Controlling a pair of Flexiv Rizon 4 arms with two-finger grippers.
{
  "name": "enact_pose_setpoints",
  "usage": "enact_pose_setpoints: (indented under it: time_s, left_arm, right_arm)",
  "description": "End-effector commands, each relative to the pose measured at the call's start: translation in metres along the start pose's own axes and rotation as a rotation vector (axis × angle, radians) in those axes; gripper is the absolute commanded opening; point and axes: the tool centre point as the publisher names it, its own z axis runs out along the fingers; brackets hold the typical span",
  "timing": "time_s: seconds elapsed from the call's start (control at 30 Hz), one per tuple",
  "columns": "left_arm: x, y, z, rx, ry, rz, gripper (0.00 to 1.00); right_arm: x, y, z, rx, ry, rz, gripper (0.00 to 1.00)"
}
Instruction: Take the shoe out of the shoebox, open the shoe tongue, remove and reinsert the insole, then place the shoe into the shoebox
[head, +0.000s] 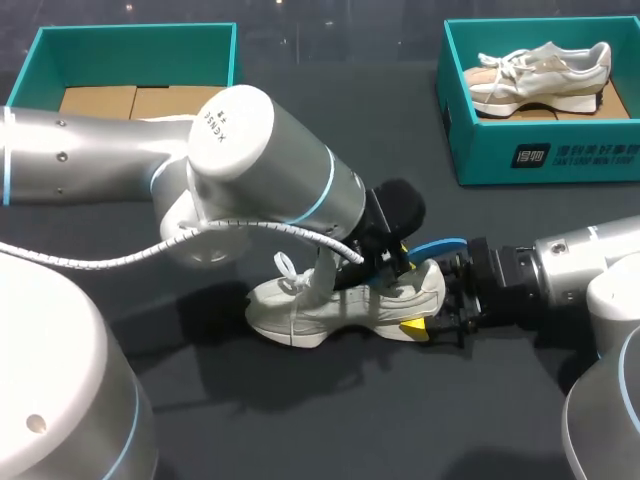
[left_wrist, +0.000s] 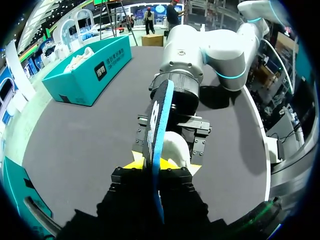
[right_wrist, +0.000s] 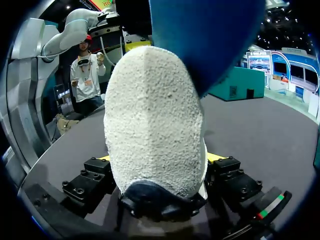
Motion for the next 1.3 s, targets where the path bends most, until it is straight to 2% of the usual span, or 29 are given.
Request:
enact_pose_setpoints:
  time_s: [0.03, 0.23, 0.6, 0.77, 0.97, 1.3]
  left_arm:
    - [-0.004, 0.0, 0.0, 0.017, 0.025, -0.001, 0.0]
    - [-0.004, -0.011, -0.008, 0.048, 0.068, 0.001, 0.0]
    - [0.003, -0.045, -0.022, 0.098, 0.163, 0.008, 0.0]
    - [0.006, -0.067, -0.035, 0.14, 0.252, 0.003, 0.0]
    - [0.017, -0.108, -0.071, 0.248, 0.373, 0.025, 0.0]
    - [0.017, -0.108, -0.071, 0.248, 0.373, 0.025, 0.0]
  right_arm:
    - [0.001, -0.001, 0.002, 0.005, 0.0, 0.001, 0.0]
    - [0.001, -0.001, 0.002, 0.005, 0.0, 0.001, 0.0]
    - [0.001, -0.001, 0.002, 0.005, 0.0, 0.001, 0.0]
    - [0.001, -0.001, 0.002, 0.005, 0.0, 0.001, 0.0]
    - [0.001, -0.001, 0.002, 0.005, 0.0, 0.001, 0.0]
    - [0.001, -0.001, 0.002, 0.005, 0.0, 0.001, 0.0]
